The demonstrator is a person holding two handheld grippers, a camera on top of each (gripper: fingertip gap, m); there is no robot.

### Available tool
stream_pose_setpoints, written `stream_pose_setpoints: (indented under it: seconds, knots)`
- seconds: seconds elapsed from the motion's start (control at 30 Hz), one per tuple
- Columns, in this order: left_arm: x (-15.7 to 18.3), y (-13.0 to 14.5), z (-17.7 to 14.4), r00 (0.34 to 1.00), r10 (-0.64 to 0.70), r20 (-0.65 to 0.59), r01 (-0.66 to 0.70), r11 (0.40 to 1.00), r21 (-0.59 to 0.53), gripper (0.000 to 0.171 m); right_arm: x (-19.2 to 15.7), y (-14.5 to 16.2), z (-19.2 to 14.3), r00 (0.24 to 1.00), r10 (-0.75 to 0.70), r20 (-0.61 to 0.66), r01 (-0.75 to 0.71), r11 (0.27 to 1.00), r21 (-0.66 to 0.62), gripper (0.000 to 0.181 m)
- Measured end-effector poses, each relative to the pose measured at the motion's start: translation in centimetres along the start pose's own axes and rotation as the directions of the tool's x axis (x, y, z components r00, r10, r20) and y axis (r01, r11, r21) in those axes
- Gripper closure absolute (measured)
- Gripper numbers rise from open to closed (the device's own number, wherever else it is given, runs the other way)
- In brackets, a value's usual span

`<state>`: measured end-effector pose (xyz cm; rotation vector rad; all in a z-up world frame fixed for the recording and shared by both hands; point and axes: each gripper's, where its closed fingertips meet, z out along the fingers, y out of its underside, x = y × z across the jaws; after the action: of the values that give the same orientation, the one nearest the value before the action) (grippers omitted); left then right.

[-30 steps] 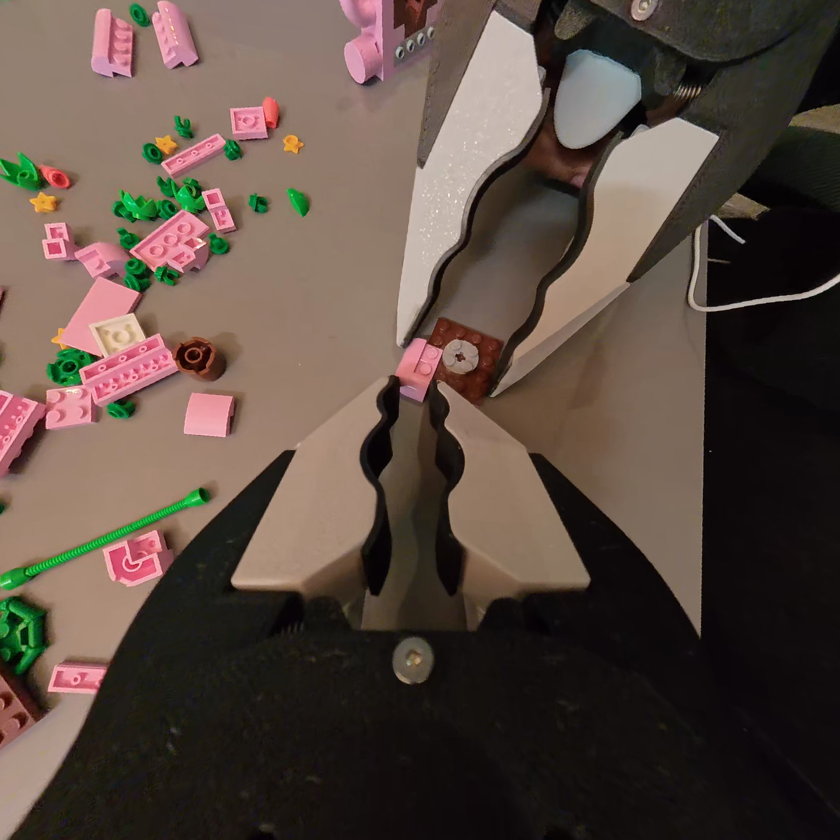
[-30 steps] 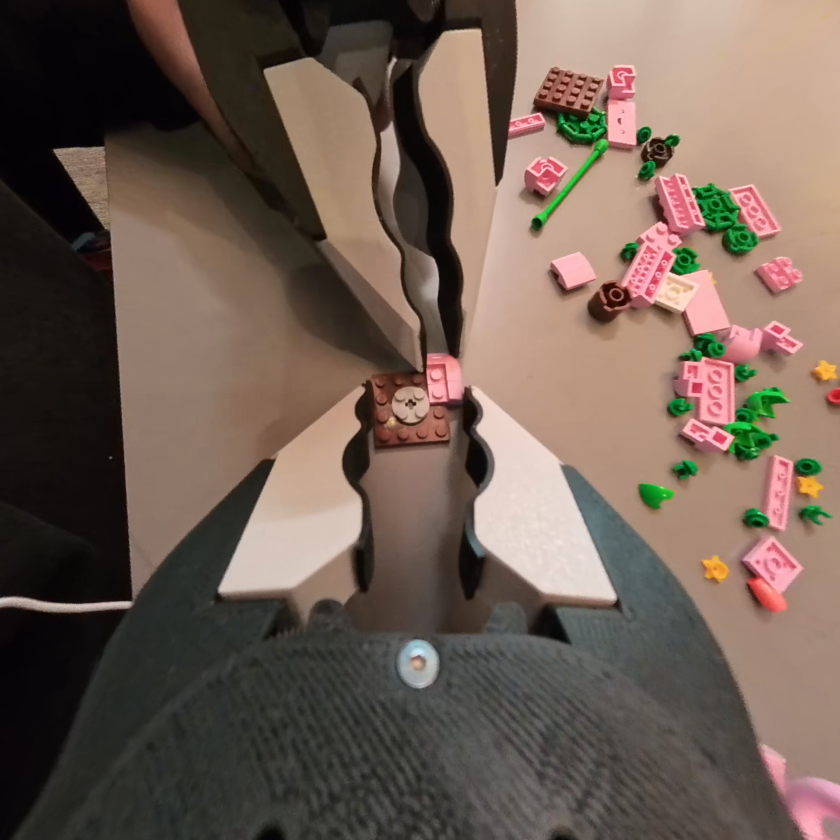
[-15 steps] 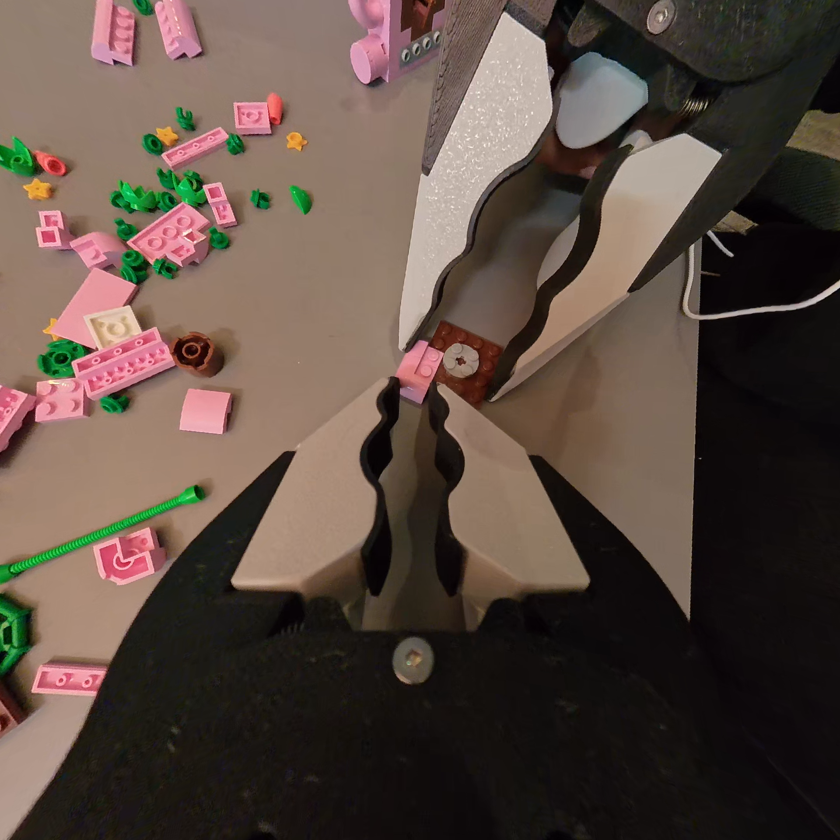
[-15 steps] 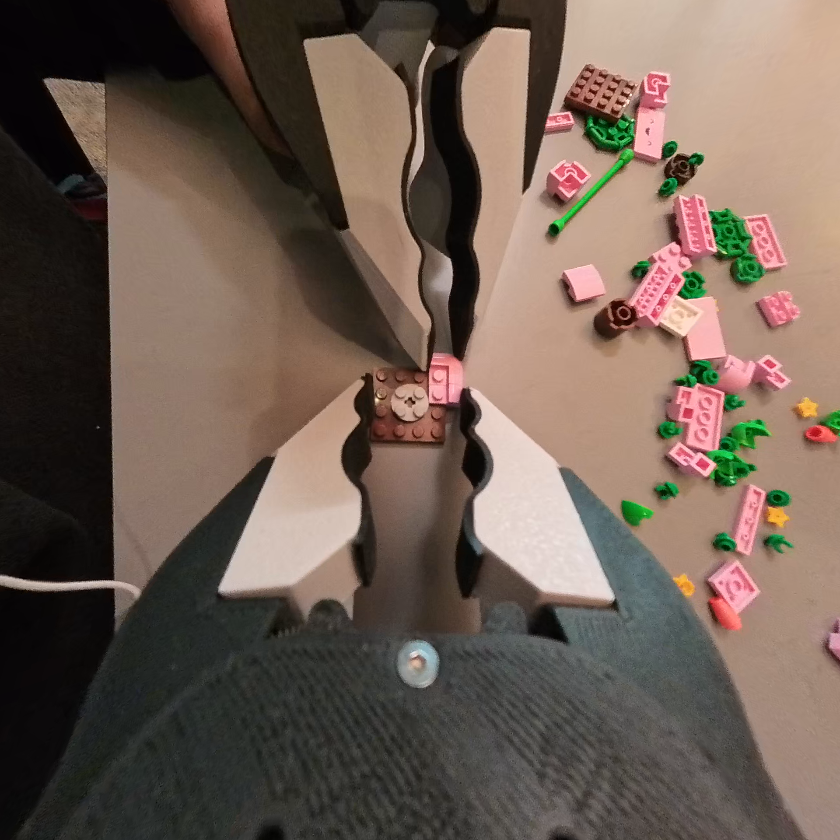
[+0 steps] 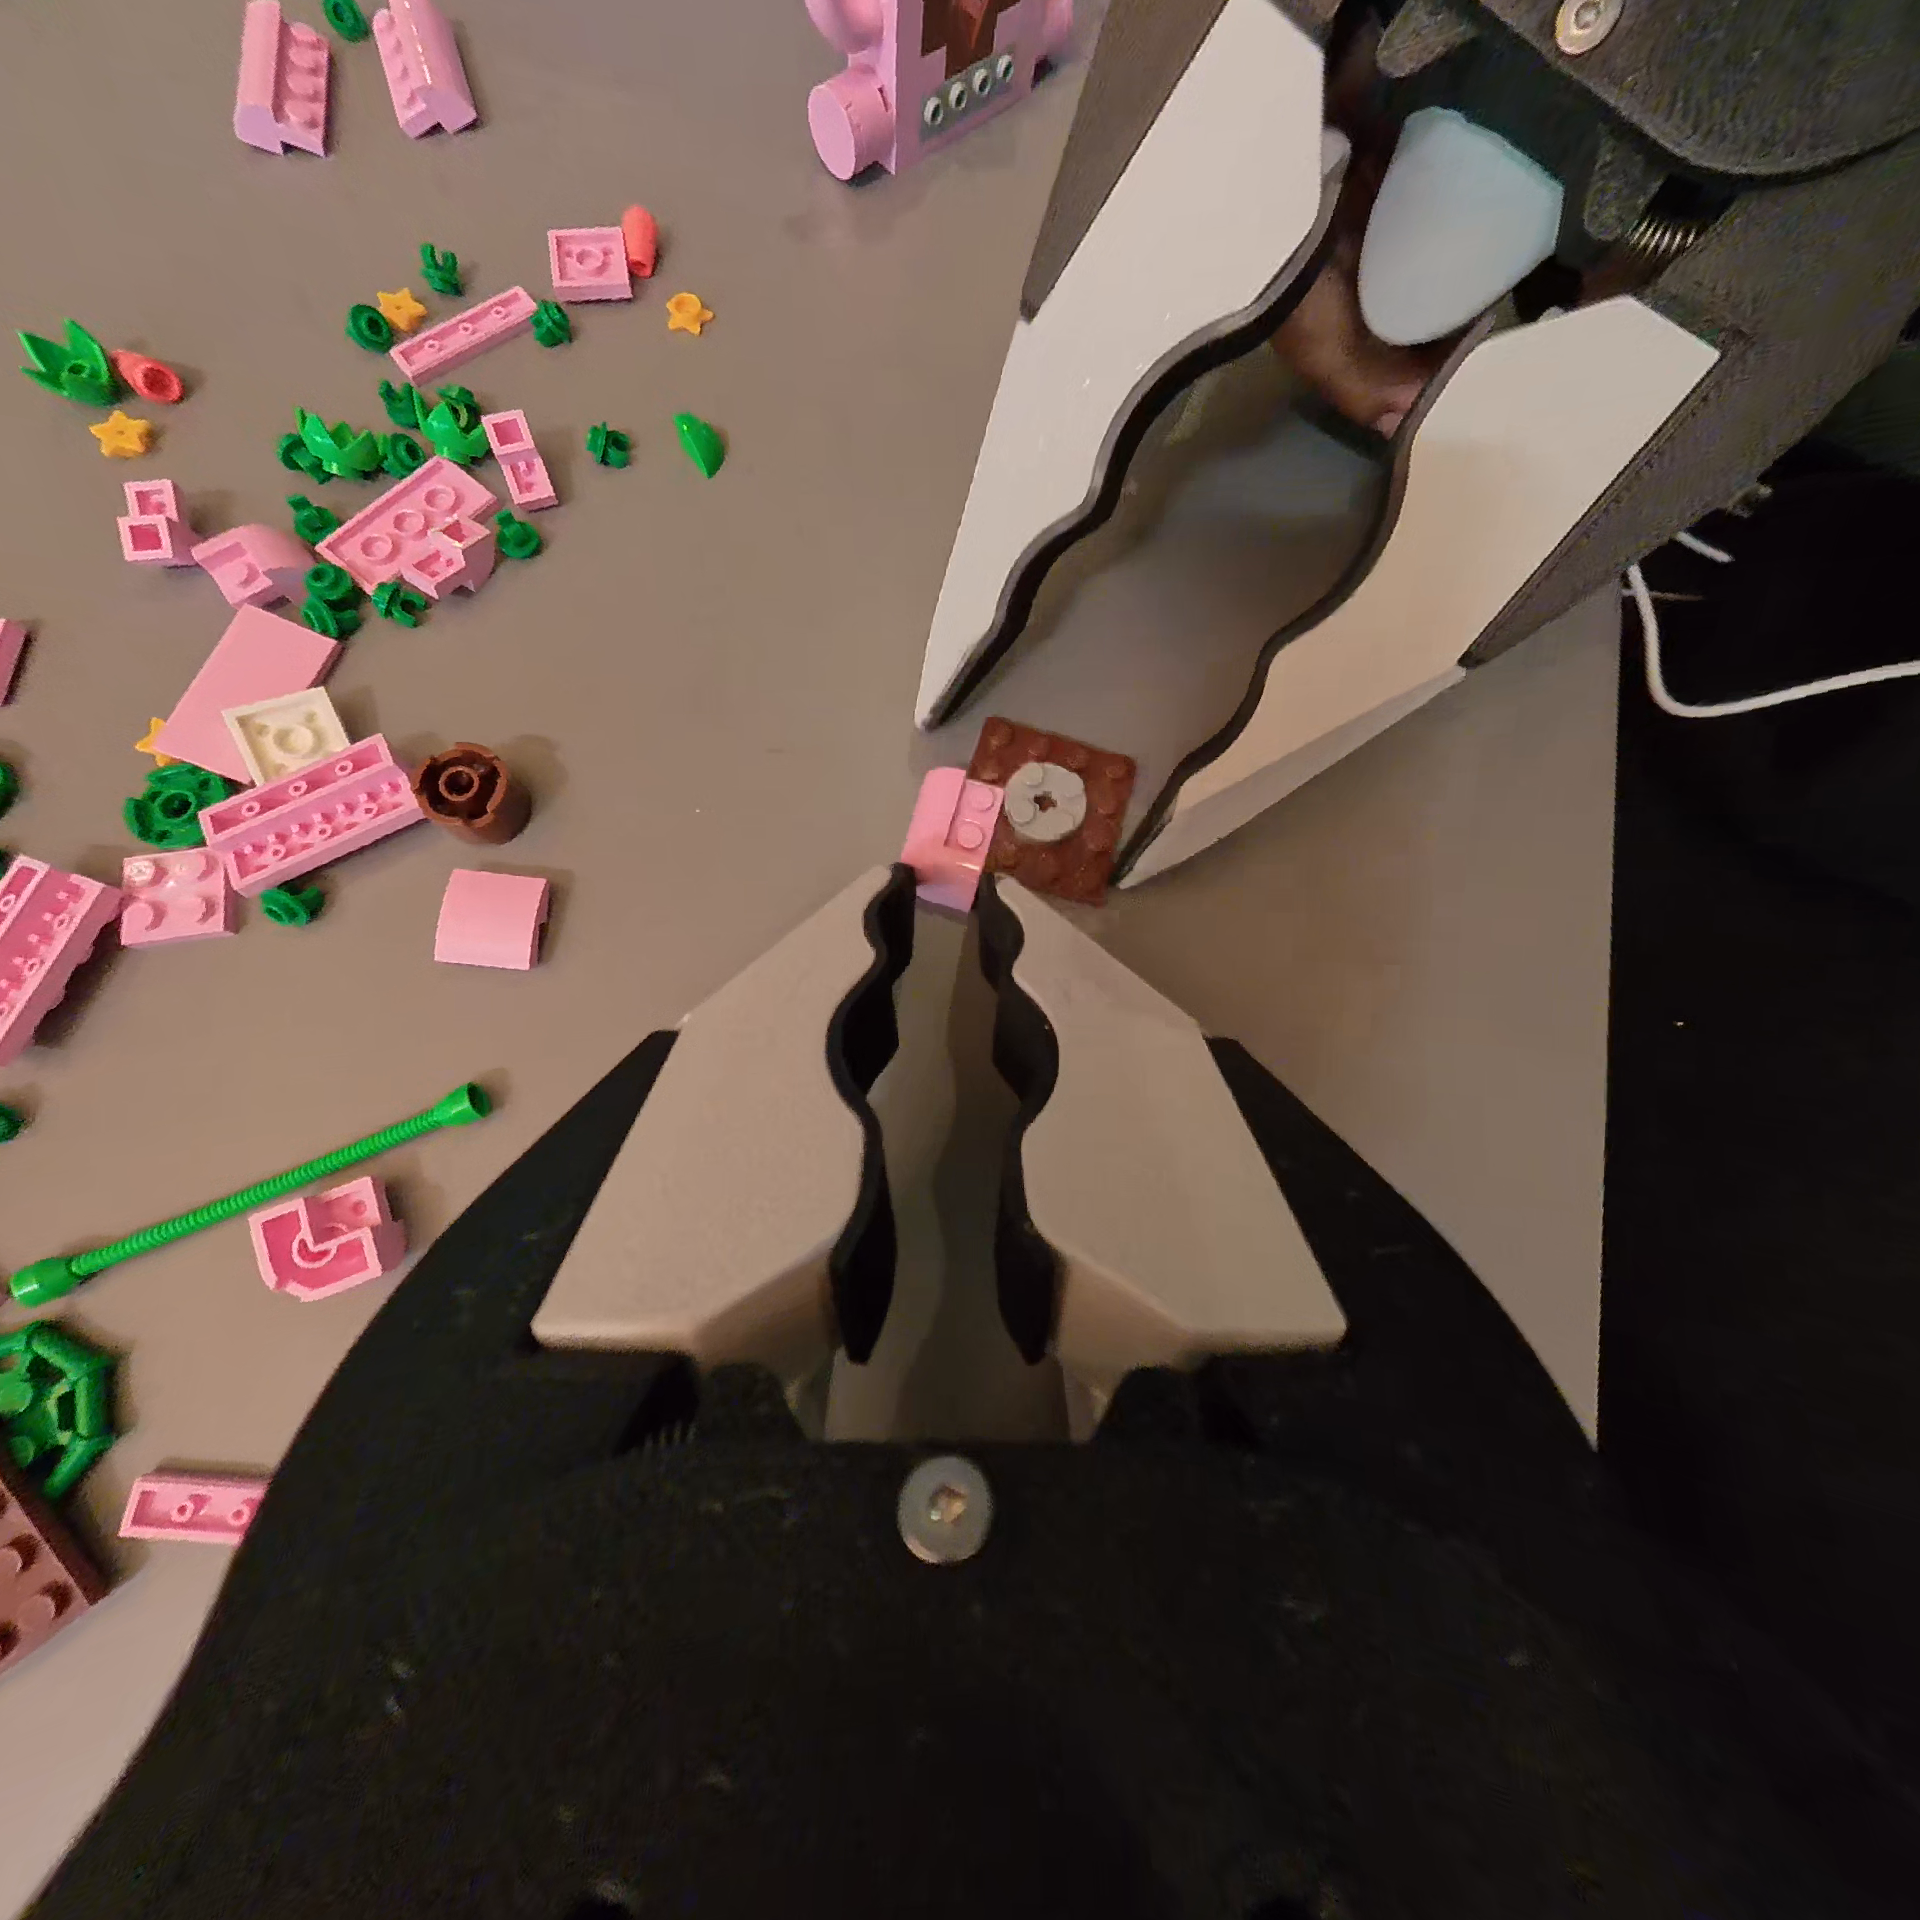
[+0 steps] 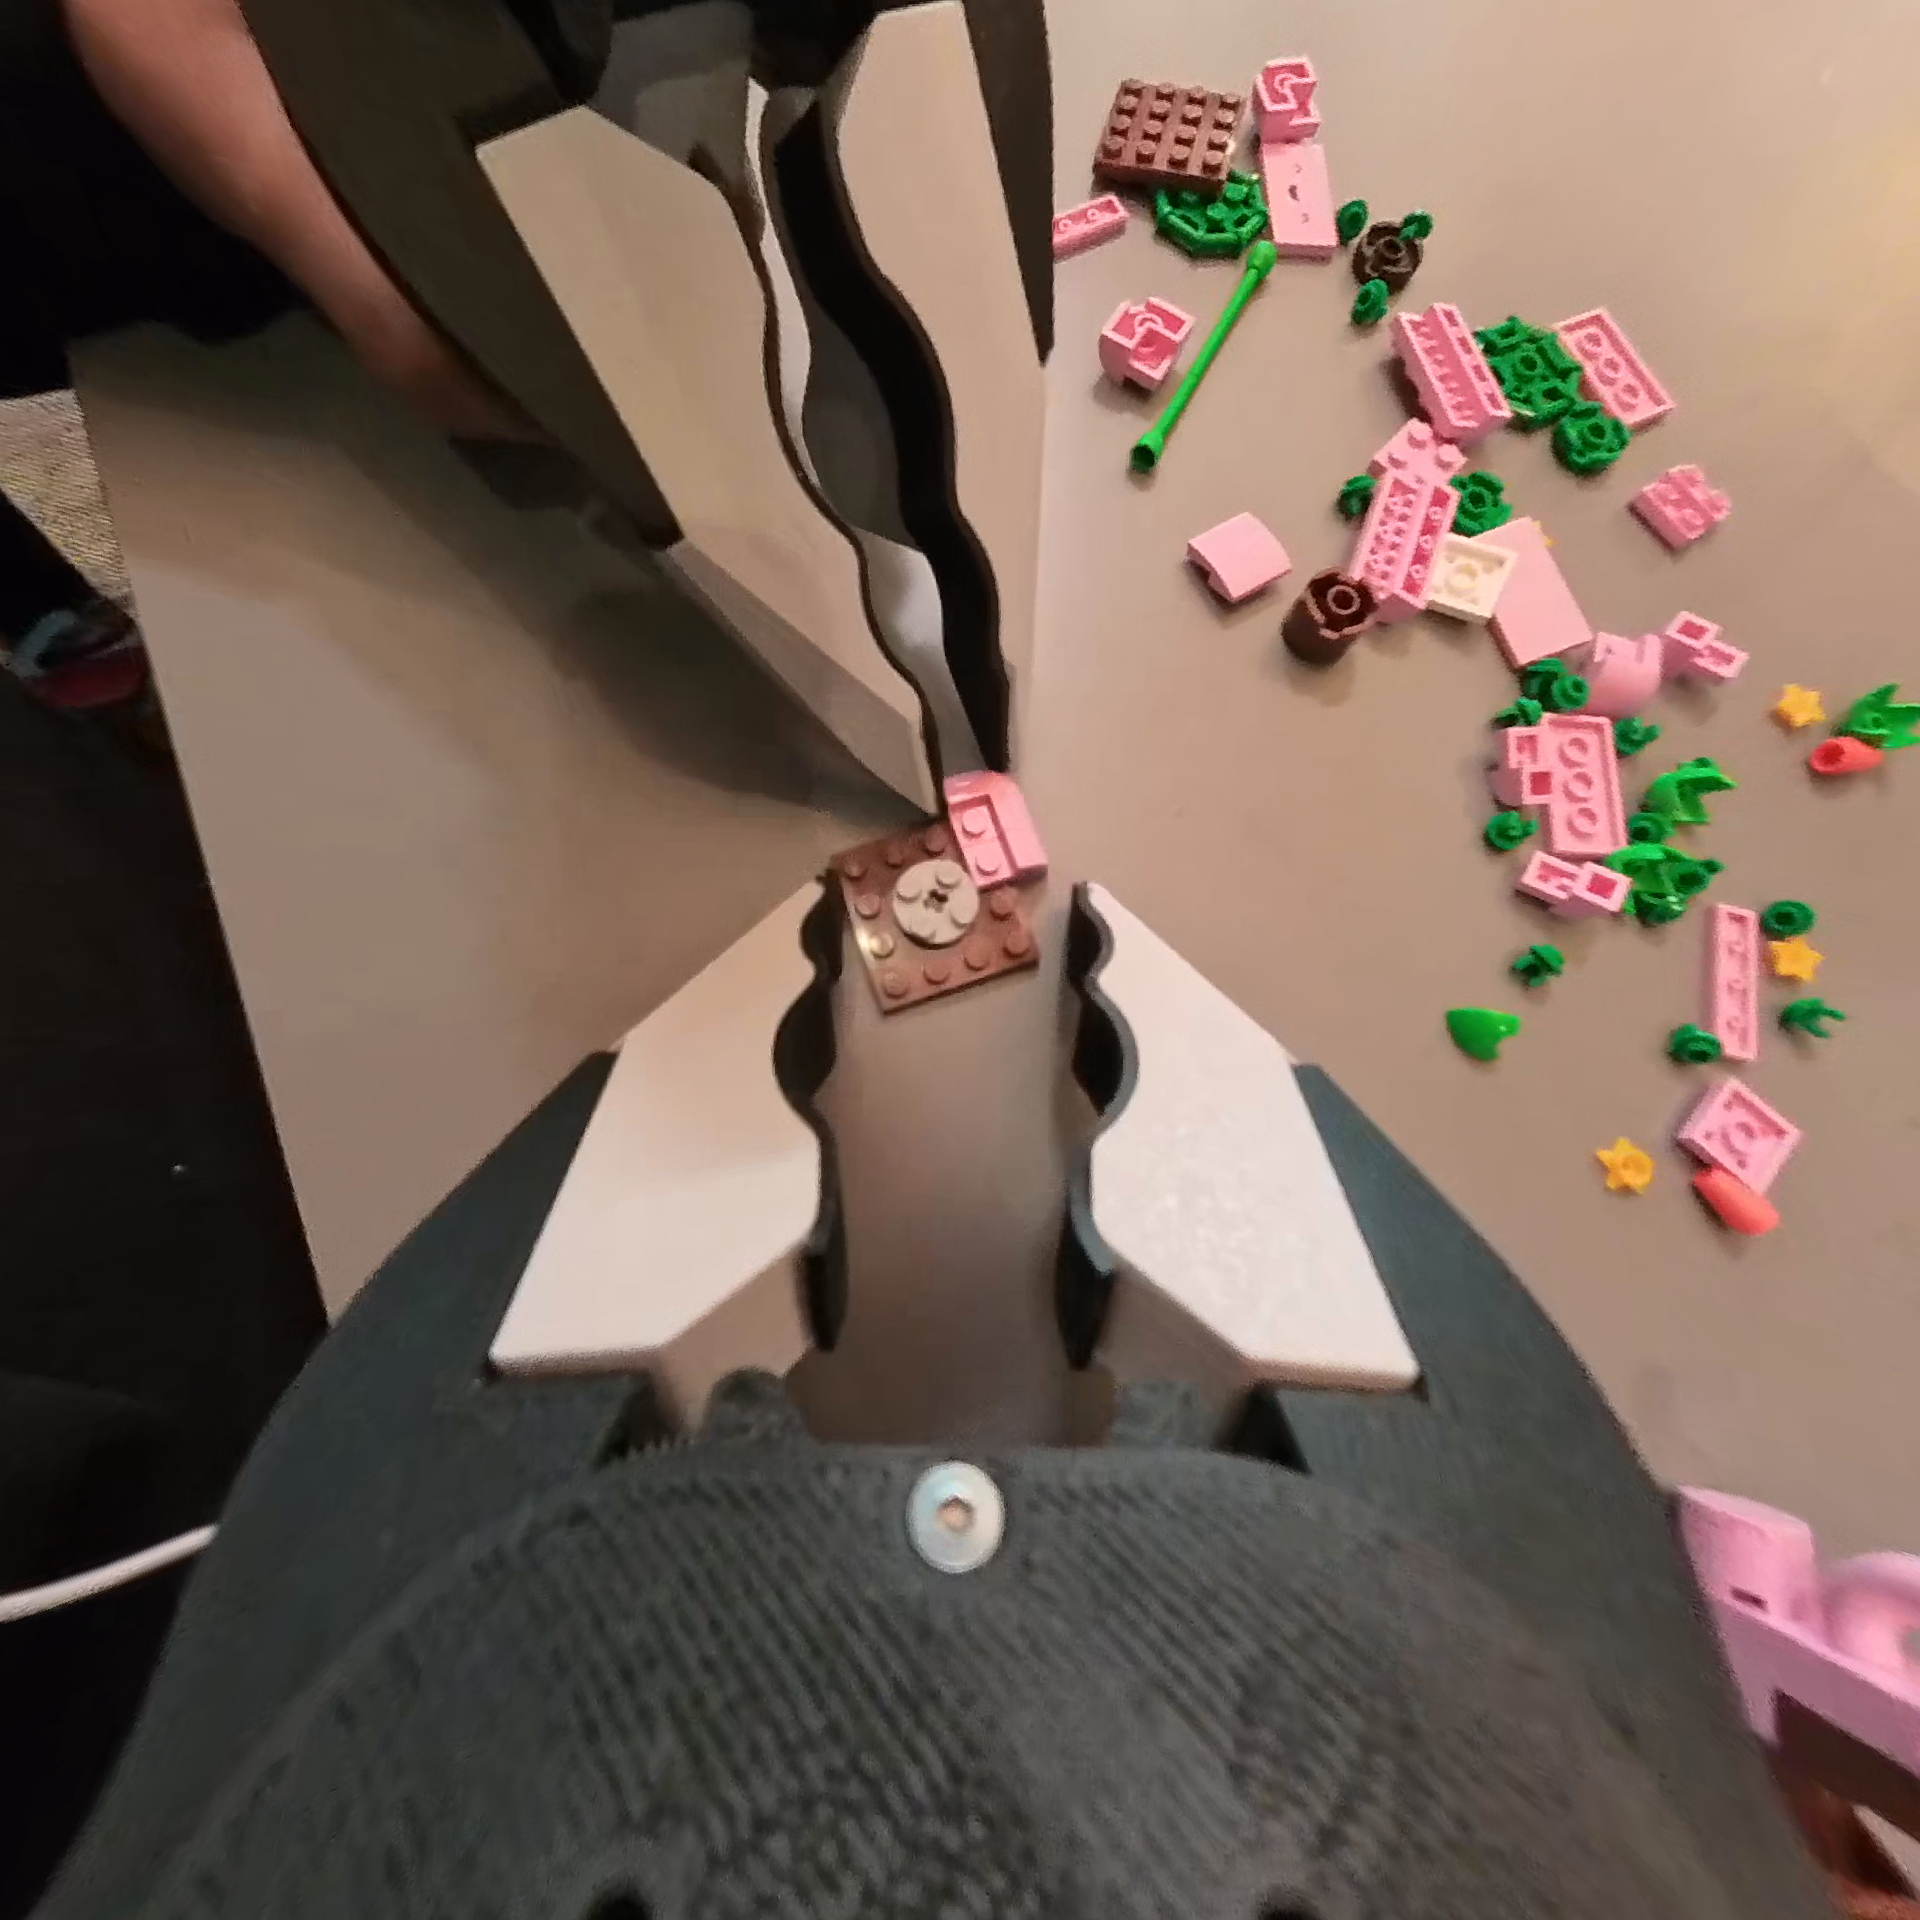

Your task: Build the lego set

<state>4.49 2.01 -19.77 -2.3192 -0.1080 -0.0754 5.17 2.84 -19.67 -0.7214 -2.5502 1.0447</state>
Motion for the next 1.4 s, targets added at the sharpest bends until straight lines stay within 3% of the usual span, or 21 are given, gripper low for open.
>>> stream_pose_setpoints:
  seconds: [0.2, 0.4, 0.8, 1.0, 1.17, 1.4]
  knots:
    - [0.1, 0.3, -0.4, 1.000, -0.003, -0.020, 0.003, 1.000, 0.002, 0.163, 0.1, 0.6, -0.4, 0.997, 0.080, 0.012, -0.080, 0.997, 0.002, 0.147]
    - [-0.4, -0.8, -1.6, 0.999, -0.024, -0.022, 0.026, 0.994, 0.106, 0.163, 0.4, 0.7, -0.7, 0.996, 0.087, -0.031, -0.086, 0.996, 0.019, 0.147]
    - [-5.5, -2.1, -5.3, 0.972, -0.178, 0.155, 0.121, 0.939, 0.322, 0.157, 1.8, -1.5, -3.0, 0.974, 0.225, 0.016, -0.222, 0.942, 0.252, 0.141]
    - [-7.6, -2.0, -7.4, 0.939, -0.246, 0.241, 0.135, 0.907, 0.399, 0.158, 2.0, -1.9, -3.7, 0.969, 0.242, 0.051, -0.245, 0.921, 0.302, 0.144]
    - [-8.1, -1.8, -7.4, 0.926, -0.262, 0.273, 0.140, 0.907, 0.397, 0.159, 2.4, -3.9, -6.2, 0.984, 0.170, -0.054, -0.122, 0.861, 0.493, 0.148]
    - [-8.4, -3.2, -6.5, 0.920, -0.242, 0.309, 0.117, 0.921, 0.372, 0.163, 2.3, -4.1, -6.7, 0.984, 0.165, -0.062, -0.109, 0.846, 0.521, 0.149]
